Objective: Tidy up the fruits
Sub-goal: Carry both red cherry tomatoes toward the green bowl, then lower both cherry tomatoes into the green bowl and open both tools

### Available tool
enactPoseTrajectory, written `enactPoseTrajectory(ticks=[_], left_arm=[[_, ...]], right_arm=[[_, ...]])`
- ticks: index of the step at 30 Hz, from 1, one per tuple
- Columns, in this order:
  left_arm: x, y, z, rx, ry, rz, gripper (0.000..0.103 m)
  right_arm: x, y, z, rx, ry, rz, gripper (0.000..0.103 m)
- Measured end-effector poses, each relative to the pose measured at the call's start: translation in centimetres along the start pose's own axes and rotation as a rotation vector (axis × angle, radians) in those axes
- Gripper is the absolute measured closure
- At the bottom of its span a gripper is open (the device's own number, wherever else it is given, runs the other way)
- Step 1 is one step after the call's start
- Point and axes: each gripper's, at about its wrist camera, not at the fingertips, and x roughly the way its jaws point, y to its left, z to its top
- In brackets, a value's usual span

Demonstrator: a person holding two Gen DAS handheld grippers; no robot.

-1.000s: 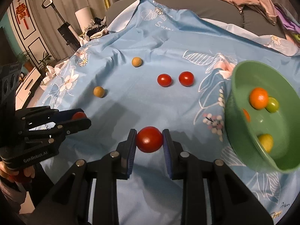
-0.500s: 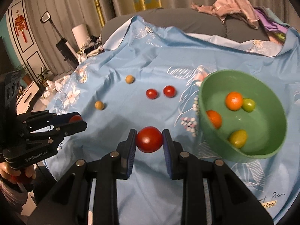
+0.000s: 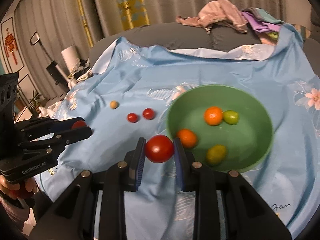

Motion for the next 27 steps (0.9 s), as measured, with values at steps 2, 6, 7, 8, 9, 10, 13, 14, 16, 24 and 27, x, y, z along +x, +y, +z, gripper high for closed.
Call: enactPoseTrajectory(ticks=[2, 6, 7, 8, 9, 10, 13, 14, 16, 24, 27], left_arm=[[0.5, -0.9, 0.6, 0.015, -0.008, -0.018, 0.077], [1.4, -2.5, 1.9, 0.046, -0.02, -0.049, 0.077], [1.7, -2.9, 2.3, 0.055, -0.022, -0.056, 0.077], [2.1, -3.4, 2.7, 0.067, -0.024, -0.064, 0.077], [2.4, -3.9, 3.1, 0.075, -0.025, -0.072, 0.077], [2.8, -4.2, 3.4, 0.08, -0.024, -0.078, 0.077], [3.9, -5.3, 4.3, 0.098, -0.016, -0.103, 0.077], [4.4, -5.7, 4.6, 0.105, -0.014, -0.112, 0.077], [5.1, -6.4, 5.0, 0.113, -0.012, -0.125, 0.077], [8.8, -7.9, 5.4, 0.131, 0.043, -0.141, 0.077], [10.2, -8.1, 5.2, 0.138, 0.074, -0.132, 0.077]], right_arm=[[-0.3, -0.8, 0.2, 0.012, -0.009, -0.014, 0.075], [-0.7, -2.6, 0.5, 0.032, -0.027, -0.047, 0.075], [-0.7, -3.0, 0.5, 0.036, -0.03, -0.053, 0.075], [-0.8, -3.4, 0.6, 0.041, -0.034, -0.061, 0.075], [-0.8, -4.0, 0.6, 0.051, -0.039, -0.069, 0.075], [-0.9, -4.3, 0.6, 0.058, -0.041, -0.074, 0.075], [-0.8, -5.6, 0.6, 0.079, -0.045, -0.094, 0.075], [-0.7, -6.0, 0.5, 0.084, -0.044, -0.099, 0.075], [-0.5, -6.7, 0.6, 0.093, -0.041, -0.109, 0.075], [1.0, -8.5, 0.4, 0.106, -0.012, -0.126, 0.075], [1.6, -8.9, 0.2, 0.107, 0.003, -0.132, 0.074]])
